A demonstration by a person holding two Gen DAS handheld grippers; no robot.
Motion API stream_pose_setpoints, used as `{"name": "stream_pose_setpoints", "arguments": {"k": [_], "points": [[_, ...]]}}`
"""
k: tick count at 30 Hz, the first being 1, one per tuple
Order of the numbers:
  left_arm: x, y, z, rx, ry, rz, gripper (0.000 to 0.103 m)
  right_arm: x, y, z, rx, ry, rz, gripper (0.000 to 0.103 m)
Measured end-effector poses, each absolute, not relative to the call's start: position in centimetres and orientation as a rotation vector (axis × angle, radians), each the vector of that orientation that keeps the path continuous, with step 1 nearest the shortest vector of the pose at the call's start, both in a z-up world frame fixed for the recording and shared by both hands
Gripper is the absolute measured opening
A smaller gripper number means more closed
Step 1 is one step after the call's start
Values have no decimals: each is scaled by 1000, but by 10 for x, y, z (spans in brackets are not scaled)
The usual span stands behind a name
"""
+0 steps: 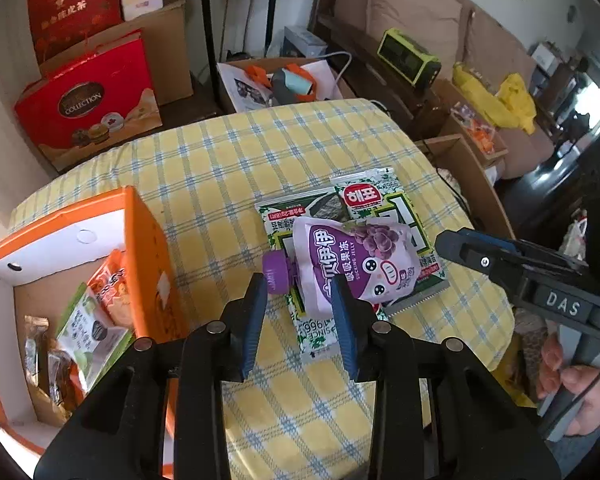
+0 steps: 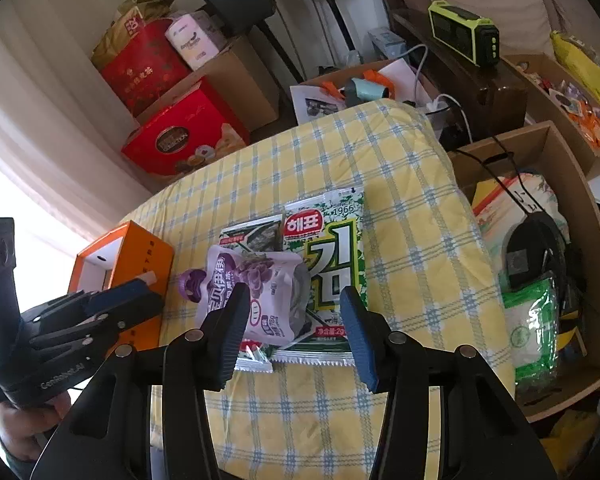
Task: Organize objects
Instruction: 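Lower both tools onto the purple grape jelly pouch from opposite sides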
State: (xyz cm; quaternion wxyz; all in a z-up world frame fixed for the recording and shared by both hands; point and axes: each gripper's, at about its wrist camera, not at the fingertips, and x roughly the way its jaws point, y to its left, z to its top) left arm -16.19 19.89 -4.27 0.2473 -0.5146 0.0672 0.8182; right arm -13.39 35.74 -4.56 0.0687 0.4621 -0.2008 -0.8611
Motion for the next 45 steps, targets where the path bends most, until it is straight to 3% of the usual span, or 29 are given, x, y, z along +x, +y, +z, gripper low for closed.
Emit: {"name": "stream_pose_setpoints", "arguments": {"k": [7, 11, 19, 34, 40, 43, 45], "points": [[-170, 211, -50, -1406, 240, 2230, 25, -139, 352, -53, 1405, -581, -2584, 47], [-174, 215, -59, -1441, 305, 2228, 11, -141, 349, -57, 1417, -562, -2575, 41], [-181, 221, -63, -1443, 310, 2238, 11, -147, 345, -64, 1426, -561, -2562, 38], [-191, 212, -63, -1465, 144, 2202, 13, -151, 344, -76, 1448, -601, -2529, 37], [-198, 204, -71, -1534, -77, 2102, 13, -153, 339, -80, 1444, -633, -2495, 36], [-199, 198, -74, -1537, -108, 2115, 16, -154, 337, -80, 1450, -621, -2493, 36], [-199, 192, -74, -1545, -198, 2103, 31, -154, 337, -80, 1448, -623, -2492, 36]]}}
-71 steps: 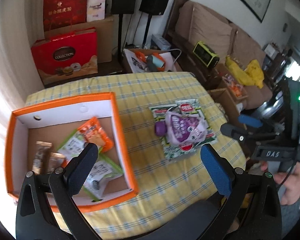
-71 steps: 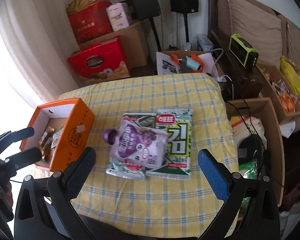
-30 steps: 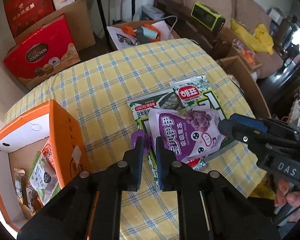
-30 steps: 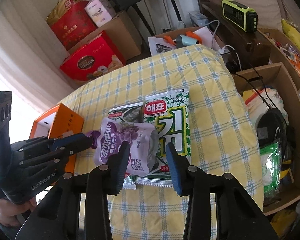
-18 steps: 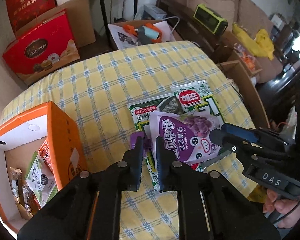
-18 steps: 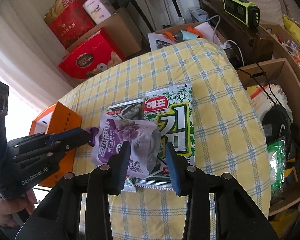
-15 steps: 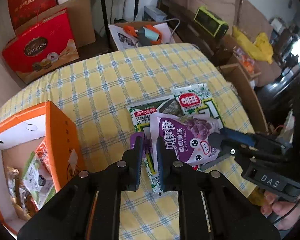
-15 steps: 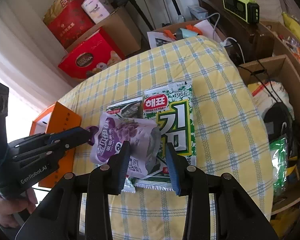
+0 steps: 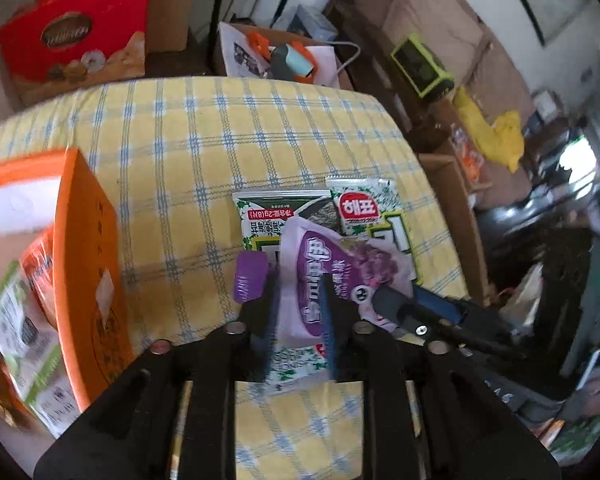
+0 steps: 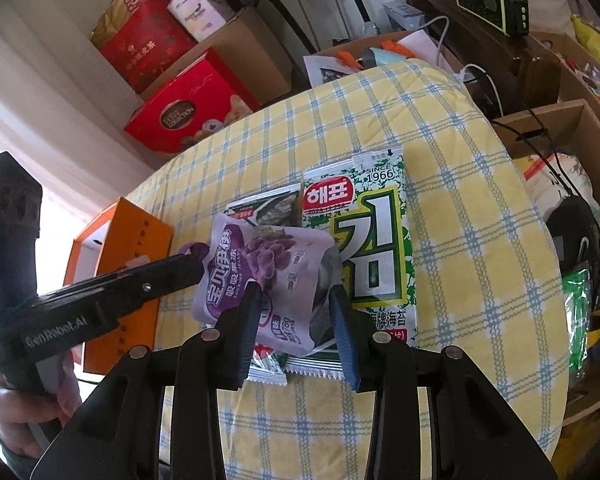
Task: Organize objects
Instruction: 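Lower both tools onto the purple grape jelly pouch from opposite sides, then close both tools on the purple grape jelly pouch and lift it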
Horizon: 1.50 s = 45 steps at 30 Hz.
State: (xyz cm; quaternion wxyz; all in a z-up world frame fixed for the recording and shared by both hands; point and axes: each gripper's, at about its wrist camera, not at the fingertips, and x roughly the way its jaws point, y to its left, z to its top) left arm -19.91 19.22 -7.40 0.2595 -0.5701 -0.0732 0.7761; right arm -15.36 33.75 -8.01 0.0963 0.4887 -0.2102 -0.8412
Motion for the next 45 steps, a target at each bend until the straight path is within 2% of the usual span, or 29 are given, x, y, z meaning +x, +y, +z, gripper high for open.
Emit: {"name": "stream_pose_setpoints", "arguments": {"k": [1, 3, 8, 23, 39, 42, 45], "points": [[-198, 191, -73, -1539, -225, 2097, 38, -154, 336, -81, 1449, -623, -2495, 36], [-195, 190, -69, -1529, -247, 2111, 59, -154, 336, -81, 1449, -627, -2496, 36], [-192, 184, -49, -1490, -229, 2160, 70, -153, 338, -79, 1450, -614, -2507, 36], [-191, 202, -55, -1495, -16, 2231, 71, -152, 337, -80, 1444, -615, -2506, 36], [-200, 203, -84, -1582, -122, 2216, 72, -156, 333, -81, 1433, -617, -2494, 36], [-201, 198, -93, -1627, -212, 2162, 78, -157, 326, -84, 1434, -585, -2484, 37], [-200, 194, -97, -1622, -269, 2158, 78, -158, 320, -83, 1431, -523, -2520, 37]]}}
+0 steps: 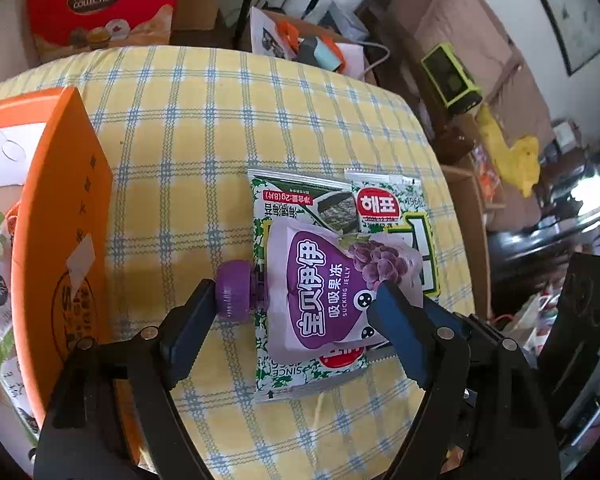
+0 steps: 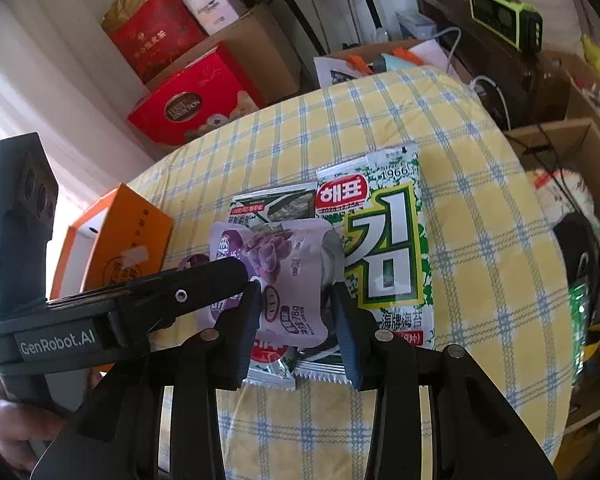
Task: Organize objects
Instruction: 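Close both tools on the purple grape jelly pouch and lift it, then carry the jelly pouch with both tools over the orange box and release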
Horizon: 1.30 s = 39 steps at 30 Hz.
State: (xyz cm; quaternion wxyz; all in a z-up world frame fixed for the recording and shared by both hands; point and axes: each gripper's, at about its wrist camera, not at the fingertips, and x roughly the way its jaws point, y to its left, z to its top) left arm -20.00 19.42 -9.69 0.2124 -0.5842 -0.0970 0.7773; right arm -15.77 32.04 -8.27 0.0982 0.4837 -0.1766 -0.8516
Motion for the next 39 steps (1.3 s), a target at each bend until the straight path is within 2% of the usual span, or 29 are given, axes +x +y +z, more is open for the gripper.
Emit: {"name": "stream_pose_setpoints", "arguments": {"k": [9, 22, 39], "points": [[-190, 197, -80, -1567, -242, 2176, 76, -156, 318, -75, 1404, -481, -2549, 39], [-181, 177, -39, -1465, -324, 2206, 76, -148, 305, -37, 1301, -417, -2603, 39], [-163, 92, 2, -1376, -455, 2283, 76, -139, 237, 6, 1209, -314, -2567, 39]]}}
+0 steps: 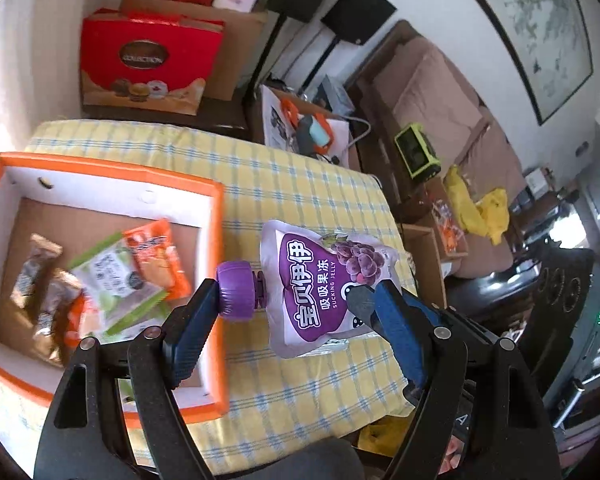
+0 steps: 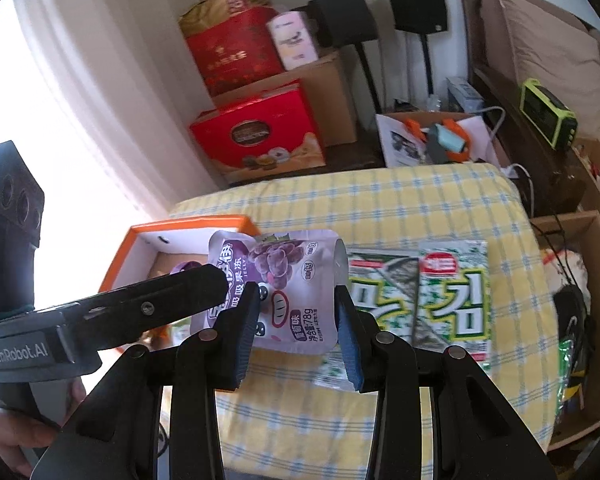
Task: Organize objects
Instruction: 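Carry the jelly pouch with both tools over the orange box and release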
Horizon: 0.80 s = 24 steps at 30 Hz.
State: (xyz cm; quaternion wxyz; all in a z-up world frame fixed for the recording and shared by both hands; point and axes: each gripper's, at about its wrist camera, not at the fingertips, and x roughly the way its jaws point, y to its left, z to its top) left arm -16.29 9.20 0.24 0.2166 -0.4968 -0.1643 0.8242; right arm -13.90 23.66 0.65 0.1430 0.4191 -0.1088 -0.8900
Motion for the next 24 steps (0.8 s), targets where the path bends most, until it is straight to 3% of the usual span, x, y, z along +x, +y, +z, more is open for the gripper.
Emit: {"name": "stream_pose_setpoints", "arguments": {"k": [24], "points": [[-177, -25, -16, -1430, -606, 2377, 76, -175, 121, -17, 1255, -265, -2397, 39]]}}
